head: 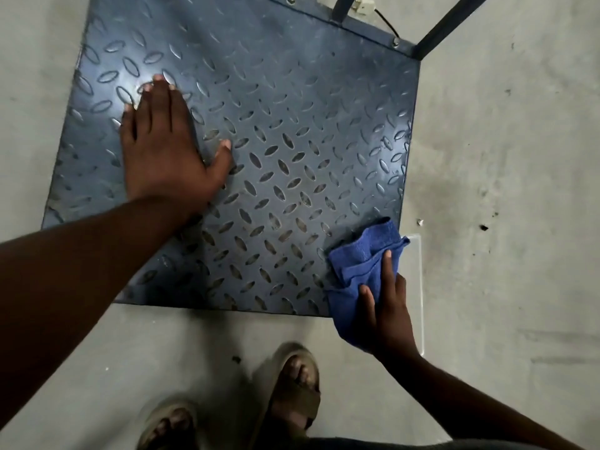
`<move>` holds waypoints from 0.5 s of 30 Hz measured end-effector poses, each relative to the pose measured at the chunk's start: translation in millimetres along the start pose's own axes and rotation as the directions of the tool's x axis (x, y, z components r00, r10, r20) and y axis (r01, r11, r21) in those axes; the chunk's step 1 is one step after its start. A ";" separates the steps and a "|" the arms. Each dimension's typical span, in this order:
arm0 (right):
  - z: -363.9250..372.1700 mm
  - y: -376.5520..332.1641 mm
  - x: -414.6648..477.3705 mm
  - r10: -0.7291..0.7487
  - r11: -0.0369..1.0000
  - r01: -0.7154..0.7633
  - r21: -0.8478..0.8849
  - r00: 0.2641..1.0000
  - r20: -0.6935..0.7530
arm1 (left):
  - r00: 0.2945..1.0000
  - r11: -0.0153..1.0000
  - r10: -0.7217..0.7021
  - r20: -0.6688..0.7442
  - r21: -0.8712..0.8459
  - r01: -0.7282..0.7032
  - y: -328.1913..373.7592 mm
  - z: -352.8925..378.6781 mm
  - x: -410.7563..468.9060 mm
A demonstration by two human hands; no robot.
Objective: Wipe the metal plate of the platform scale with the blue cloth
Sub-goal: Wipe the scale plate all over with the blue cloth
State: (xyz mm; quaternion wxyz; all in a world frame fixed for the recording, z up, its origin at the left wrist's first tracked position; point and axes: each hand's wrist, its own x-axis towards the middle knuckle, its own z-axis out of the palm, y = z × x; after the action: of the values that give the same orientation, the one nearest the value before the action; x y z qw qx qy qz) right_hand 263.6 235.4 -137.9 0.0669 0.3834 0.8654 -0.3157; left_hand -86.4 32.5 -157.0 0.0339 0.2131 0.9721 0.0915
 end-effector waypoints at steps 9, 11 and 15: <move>-26.1 19.7 26.3 -0.318 0.866 0.343 -0.365 0.939 0.127 | 1.000 1.000 0.002 0.007 0.026 -0.003 0.2 -0.9 0.4; -36.3 20.7 37.9 -0.375 0.804 0.418 -0.422 0.908 0.185 | 1.000 0.999 0.002 0.005 0.037 -0.002 0.0 0.0 0.9; -45.1 7.7 53.3 -0.521 0.582 0.637 -0.505 0.769 0.371 | 1.000 0.999 0.001 0.003 0.037 -0.001 -0.5 0.7 1.3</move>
State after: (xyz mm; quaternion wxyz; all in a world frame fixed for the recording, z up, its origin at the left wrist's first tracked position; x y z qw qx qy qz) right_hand 237.6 299.5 -125.0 0.1575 0.0058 0.9857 -0.0601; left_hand -87.7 32.7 -157.9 0.0314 0.2141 0.9735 0.0732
